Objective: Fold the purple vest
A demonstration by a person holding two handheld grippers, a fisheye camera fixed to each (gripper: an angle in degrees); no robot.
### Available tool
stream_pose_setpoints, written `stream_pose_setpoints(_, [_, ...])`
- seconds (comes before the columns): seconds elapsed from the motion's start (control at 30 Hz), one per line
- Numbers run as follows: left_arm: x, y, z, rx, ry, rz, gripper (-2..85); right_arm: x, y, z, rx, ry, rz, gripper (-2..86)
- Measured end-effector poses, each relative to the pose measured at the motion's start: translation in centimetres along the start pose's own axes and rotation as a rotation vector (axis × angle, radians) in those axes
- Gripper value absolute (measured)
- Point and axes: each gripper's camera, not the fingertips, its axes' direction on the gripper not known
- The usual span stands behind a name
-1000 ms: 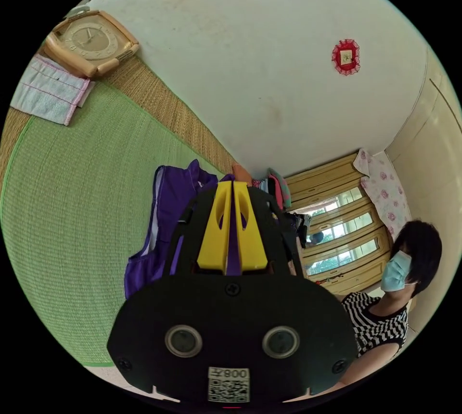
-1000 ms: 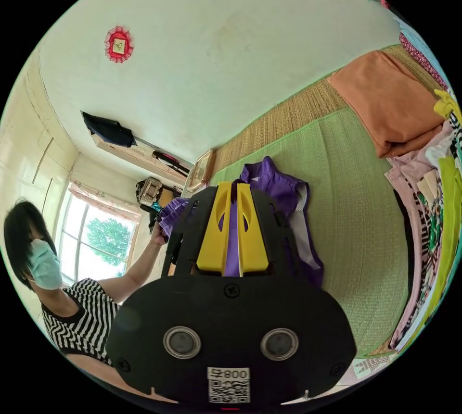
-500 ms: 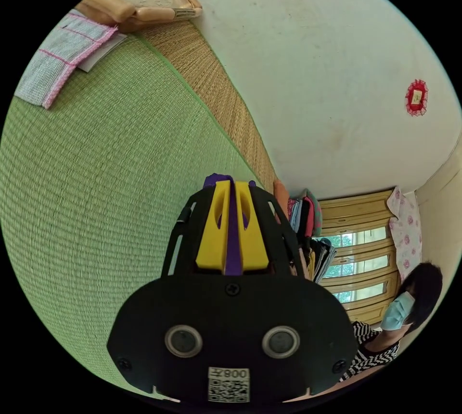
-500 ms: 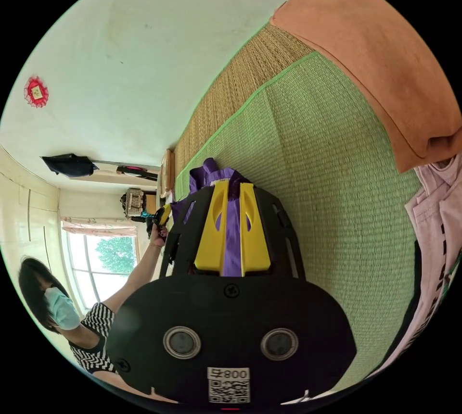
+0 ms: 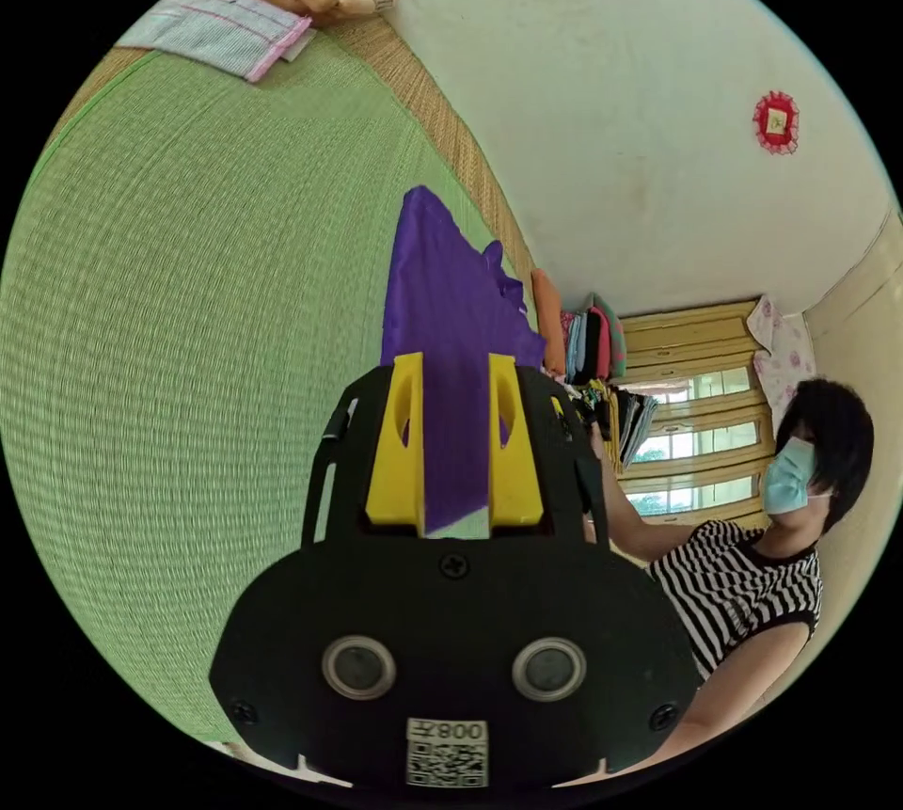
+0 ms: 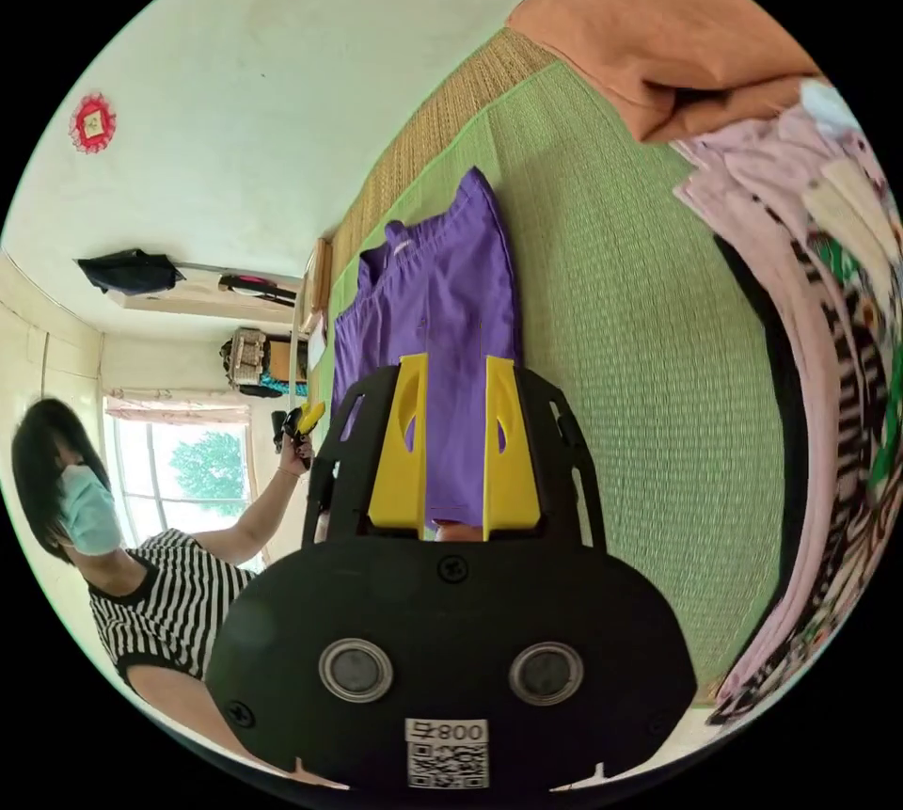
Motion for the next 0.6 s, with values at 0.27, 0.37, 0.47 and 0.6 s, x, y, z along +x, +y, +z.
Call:
stream_pose_setpoints(0.27, [1.8,5.7,0.2,-0.047,-0.007,-0.068,11.6,1.7,10.0,2.0,-0.010,0.004,0.110,9.8])
stream_pose_setpoints(0.37, [3.5,5.7,1.3,-0.094,-0.075,-0.069,9.1,1.1,11.1,3.3,-0.035,0.045,0.117,9.3])
stream_pose_setpoints(0.47, [5.2,6.0,1.5,-0.112,-0.120,-0.071,6.0,0.2,12.1,4.4,-0.049,0.086,0.109,8.3])
stream_pose_setpoints(0.6, [7.6,7.0,1.5,-0.123,-0.127,-0.078,2.1,0.7,12.9,5.1,-0.028,0.063,0.137,5.6])
